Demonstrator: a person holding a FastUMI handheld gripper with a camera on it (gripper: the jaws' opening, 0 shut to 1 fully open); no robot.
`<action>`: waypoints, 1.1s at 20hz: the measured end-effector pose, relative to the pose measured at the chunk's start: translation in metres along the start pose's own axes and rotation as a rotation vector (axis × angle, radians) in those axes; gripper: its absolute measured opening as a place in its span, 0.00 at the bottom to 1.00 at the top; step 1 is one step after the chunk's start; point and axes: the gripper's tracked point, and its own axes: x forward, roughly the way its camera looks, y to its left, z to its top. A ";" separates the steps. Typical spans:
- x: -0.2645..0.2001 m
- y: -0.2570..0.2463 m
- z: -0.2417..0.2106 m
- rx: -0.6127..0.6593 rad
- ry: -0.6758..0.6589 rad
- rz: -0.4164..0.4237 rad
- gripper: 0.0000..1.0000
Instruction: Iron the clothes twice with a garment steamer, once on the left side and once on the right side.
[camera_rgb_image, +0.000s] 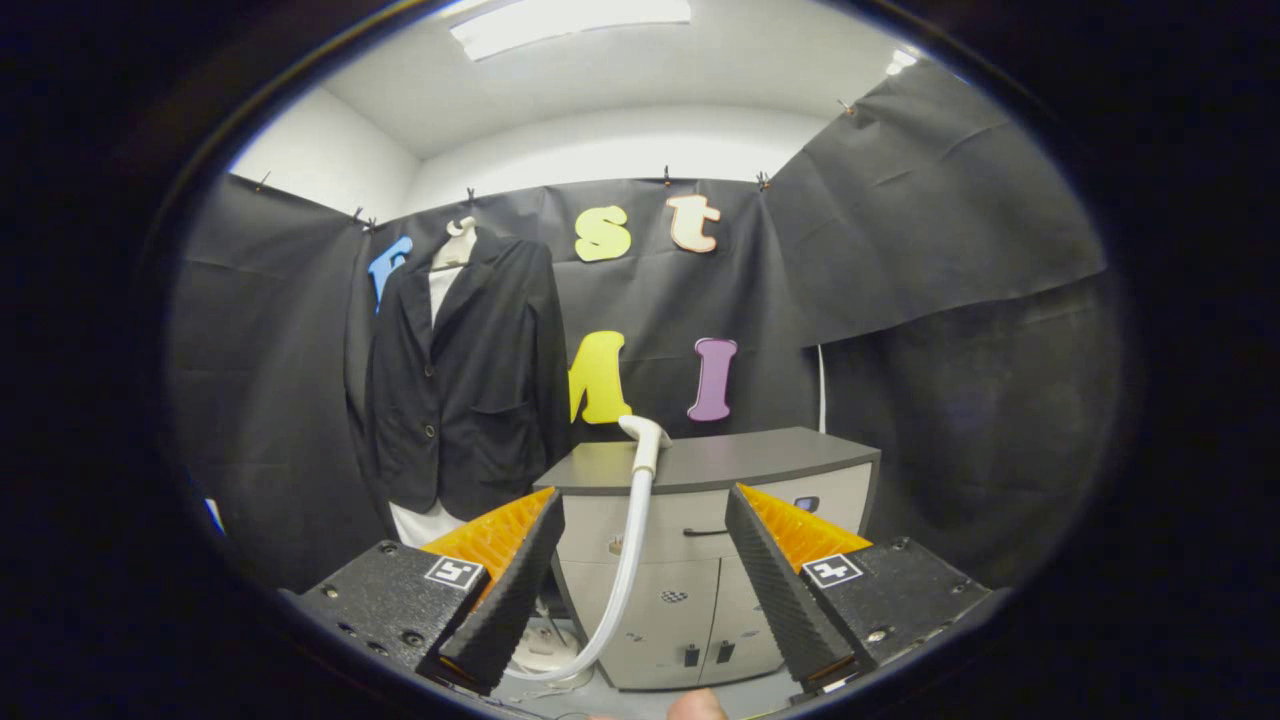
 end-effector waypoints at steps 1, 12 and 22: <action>0.001 0.004 0.001 -0.002 -0.002 -0.009 1.00; 0.055 0.011 0.016 -0.014 0.097 -0.111 1.00; 0.227 0.009 0.008 0.039 0.419 -0.004 1.00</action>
